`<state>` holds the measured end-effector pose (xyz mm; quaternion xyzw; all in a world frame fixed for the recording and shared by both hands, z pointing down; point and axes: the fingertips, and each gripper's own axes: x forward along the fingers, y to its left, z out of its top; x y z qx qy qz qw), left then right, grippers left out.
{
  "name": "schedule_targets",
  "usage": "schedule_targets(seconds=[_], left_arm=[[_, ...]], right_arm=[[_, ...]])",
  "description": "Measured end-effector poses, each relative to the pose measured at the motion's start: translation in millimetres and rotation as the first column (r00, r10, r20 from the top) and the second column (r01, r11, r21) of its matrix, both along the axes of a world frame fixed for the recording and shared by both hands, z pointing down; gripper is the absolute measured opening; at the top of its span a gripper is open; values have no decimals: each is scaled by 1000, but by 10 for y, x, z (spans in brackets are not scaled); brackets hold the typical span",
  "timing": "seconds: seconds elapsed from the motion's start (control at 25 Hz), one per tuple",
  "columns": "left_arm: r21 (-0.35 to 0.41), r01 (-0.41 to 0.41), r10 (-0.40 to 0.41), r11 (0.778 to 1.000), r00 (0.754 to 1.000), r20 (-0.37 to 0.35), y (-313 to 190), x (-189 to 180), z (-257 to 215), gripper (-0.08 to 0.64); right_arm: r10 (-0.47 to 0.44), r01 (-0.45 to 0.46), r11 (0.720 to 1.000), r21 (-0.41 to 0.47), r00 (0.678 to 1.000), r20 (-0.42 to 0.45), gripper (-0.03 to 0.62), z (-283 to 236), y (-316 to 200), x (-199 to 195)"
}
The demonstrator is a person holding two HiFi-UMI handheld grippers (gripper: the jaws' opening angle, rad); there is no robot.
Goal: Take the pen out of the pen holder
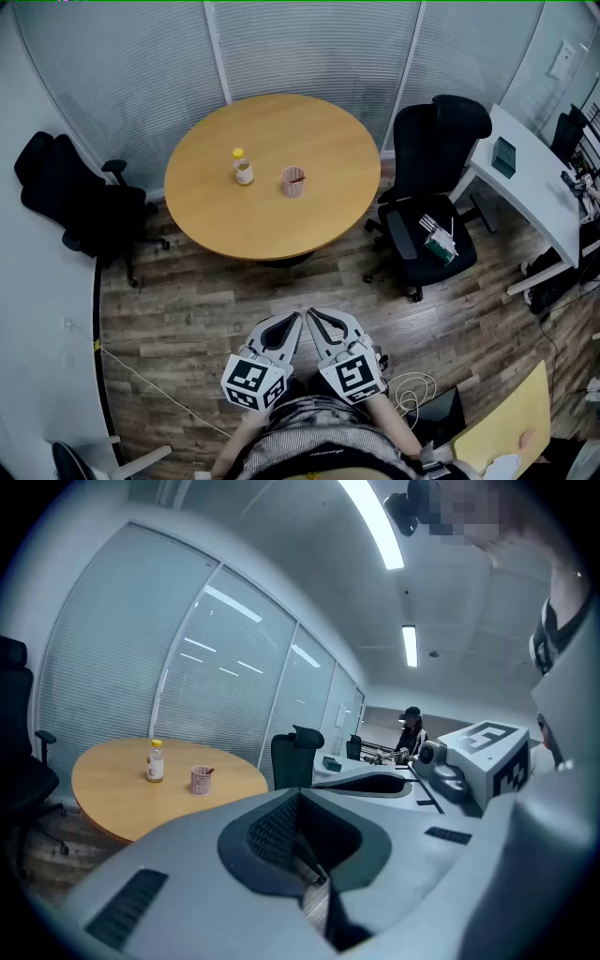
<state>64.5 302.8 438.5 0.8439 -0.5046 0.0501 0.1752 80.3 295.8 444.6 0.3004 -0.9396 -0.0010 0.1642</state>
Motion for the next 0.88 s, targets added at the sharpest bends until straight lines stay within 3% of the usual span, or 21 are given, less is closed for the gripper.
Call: schedule_targets(seconds=[0.32, 0.52, 0.88], left_arm=[[9, 0, 0, 1000, 1000, -5, -37, 182, 8, 5], [0, 13, -13, 1000, 1000, -14, -82, 311, 43, 5], [-1, 58, -58, 998, 998, -16, -146, 349, 80, 5]], right_arm=[[-2, 2, 1000, 3, 999, 38, 28, -32, -35, 182], [-37, 37, 998, 42, 999, -2, 28, -7, -74, 314], [-53, 53, 998, 38, 999, 7, 28, 45, -182, 404]])
